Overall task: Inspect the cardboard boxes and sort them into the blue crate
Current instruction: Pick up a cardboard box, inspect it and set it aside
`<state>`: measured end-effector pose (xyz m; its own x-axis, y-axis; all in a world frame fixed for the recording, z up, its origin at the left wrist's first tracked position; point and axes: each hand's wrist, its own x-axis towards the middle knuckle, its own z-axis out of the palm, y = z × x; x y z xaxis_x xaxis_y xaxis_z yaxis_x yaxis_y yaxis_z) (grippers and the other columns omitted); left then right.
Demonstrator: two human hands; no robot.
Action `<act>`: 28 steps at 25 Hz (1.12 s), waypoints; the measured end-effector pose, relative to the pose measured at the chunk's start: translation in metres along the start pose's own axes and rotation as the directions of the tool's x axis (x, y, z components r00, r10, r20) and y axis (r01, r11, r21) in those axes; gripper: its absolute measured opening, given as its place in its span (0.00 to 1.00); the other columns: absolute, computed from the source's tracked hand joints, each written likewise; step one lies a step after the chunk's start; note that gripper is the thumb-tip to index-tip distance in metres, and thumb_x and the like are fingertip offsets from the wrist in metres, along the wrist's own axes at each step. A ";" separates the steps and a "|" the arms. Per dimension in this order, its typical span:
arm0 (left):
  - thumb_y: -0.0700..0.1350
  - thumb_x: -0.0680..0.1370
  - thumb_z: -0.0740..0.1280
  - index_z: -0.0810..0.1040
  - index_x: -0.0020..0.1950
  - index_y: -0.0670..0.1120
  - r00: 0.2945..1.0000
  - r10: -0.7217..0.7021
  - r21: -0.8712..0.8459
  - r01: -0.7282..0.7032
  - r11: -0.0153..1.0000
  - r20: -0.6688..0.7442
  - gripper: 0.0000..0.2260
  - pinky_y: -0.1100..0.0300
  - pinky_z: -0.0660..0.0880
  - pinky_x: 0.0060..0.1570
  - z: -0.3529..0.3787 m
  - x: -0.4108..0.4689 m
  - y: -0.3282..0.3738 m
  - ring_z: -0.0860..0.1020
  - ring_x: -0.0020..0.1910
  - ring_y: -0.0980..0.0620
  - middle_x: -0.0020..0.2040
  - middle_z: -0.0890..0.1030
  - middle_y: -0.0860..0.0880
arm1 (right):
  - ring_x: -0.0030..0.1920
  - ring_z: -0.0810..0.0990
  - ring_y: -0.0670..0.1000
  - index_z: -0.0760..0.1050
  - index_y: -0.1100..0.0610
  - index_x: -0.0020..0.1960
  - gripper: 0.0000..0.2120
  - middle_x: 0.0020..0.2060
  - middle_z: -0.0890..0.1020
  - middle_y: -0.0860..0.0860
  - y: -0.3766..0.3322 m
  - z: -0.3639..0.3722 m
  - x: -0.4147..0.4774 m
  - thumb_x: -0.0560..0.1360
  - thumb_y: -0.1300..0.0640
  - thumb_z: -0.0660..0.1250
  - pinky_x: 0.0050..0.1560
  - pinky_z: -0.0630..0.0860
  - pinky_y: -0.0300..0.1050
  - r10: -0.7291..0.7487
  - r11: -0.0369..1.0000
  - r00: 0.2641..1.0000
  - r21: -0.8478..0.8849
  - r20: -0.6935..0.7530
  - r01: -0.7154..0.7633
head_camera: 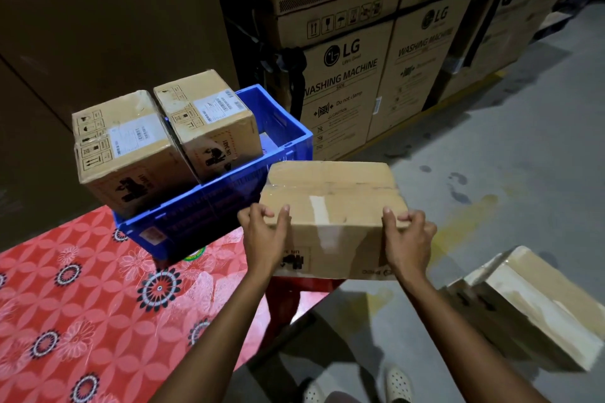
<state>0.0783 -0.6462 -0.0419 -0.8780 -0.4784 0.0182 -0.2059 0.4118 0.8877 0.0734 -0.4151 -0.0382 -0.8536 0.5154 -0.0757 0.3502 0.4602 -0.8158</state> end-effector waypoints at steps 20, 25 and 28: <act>0.72 0.67 0.71 0.44 0.82 0.53 0.948 -0.148 0.619 -0.061 0.783 0.281 0.55 0.40 0.70 0.66 0.036 0.033 -0.027 0.59 0.75 0.37 0.80 0.49 0.44 | 0.77 0.57 0.65 0.49 0.51 0.83 0.54 0.81 0.50 0.60 0.002 0.048 0.016 0.69 0.26 0.68 0.72 0.63 0.65 0.012 0.798 0.963 -0.583 0.268 0.153; 0.71 0.67 0.72 0.42 0.82 0.53 0.938 -0.173 0.629 -0.057 0.775 0.299 0.56 0.39 0.70 0.67 0.037 0.034 -0.022 0.58 0.76 0.36 0.80 0.49 0.44 | 0.77 0.58 0.66 0.47 0.51 0.83 0.57 0.81 0.50 0.61 -0.006 0.047 0.021 0.68 0.27 0.71 0.71 0.65 0.65 0.052 0.780 0.955 -0.609 0.291 0.143; 0.72 0.68 0.71 0.39 0.82 0.53 0.925 -0.213 0.653 -0.048 0.755 0.315 0.57 0.38 0.68 0.69 0.036 0.041 -0.020 0.58 0.76 0.36 0.80 0.49 0.42 | 0.79 0.57 0.65 0.45 0.51 0.83 0.57 0.82 0.49 0.60 -0.007 0.047 0.023 0.68 0.27 0.71 0.72 0.63 0.66 0.084 0.783 0.954 -0.611 0.286 0.114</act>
<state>0.0309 -0.6463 -0.0754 -0.9042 -0.2858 -0.3174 -0.3954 0.8410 0.3691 0.0328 -0.4401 -0.0613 -0.8956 0.3237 -0.3053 0.4126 0.8610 -0.2975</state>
